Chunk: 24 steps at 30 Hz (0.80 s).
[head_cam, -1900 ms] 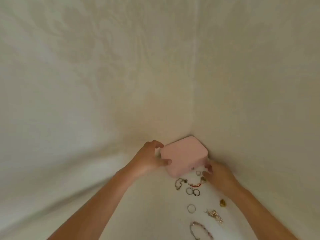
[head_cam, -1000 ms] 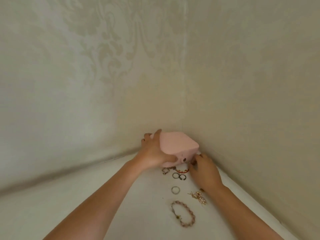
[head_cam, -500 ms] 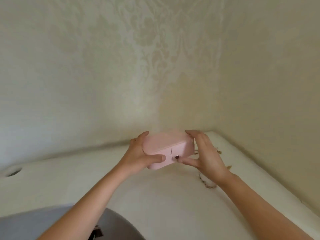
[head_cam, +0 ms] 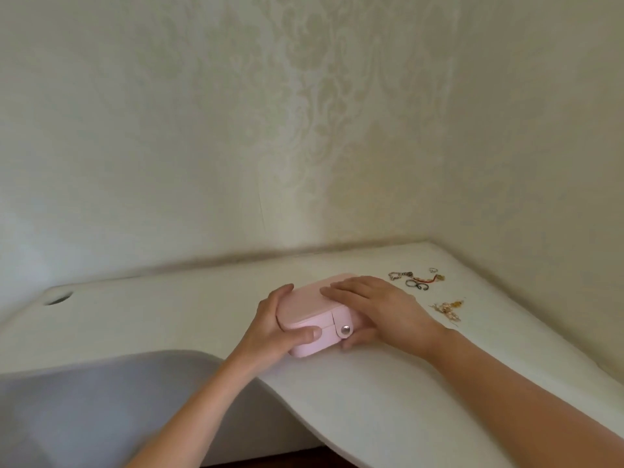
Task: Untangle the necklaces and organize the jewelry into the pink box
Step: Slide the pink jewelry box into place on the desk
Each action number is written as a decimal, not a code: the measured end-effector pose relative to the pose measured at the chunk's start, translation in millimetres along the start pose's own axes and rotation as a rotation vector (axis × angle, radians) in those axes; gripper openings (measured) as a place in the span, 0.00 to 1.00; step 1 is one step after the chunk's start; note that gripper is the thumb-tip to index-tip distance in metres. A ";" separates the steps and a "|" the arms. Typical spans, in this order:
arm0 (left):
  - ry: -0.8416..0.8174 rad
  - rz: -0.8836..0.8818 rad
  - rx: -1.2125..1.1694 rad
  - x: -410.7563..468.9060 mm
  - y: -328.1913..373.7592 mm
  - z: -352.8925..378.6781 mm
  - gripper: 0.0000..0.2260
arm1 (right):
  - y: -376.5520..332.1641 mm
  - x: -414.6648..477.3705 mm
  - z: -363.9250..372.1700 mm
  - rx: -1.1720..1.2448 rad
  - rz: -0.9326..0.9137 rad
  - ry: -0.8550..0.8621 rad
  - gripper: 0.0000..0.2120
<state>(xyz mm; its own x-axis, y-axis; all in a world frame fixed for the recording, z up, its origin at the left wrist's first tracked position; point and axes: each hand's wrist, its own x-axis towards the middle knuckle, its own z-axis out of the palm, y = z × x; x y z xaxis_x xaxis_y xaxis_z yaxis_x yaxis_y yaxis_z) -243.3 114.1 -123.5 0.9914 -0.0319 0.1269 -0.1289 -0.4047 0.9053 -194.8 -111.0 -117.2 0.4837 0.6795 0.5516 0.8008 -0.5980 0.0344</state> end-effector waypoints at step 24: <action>-0.107 -0.037 -0.067 7.2 5.1 -21.1 0.42 | 2.4 0.9 -20.7 0.417 0.289 0.035 0.41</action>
<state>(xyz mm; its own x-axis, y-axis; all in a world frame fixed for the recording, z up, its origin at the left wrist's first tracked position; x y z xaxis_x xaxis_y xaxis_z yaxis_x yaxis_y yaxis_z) -237.3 131.1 -109.4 0.9918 -0.1172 0.0517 -0.0895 -0.3453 0.9342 -199.7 -120.6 -99.3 0.7000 0.4924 0.5173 0.7122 -0.5343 -0.4552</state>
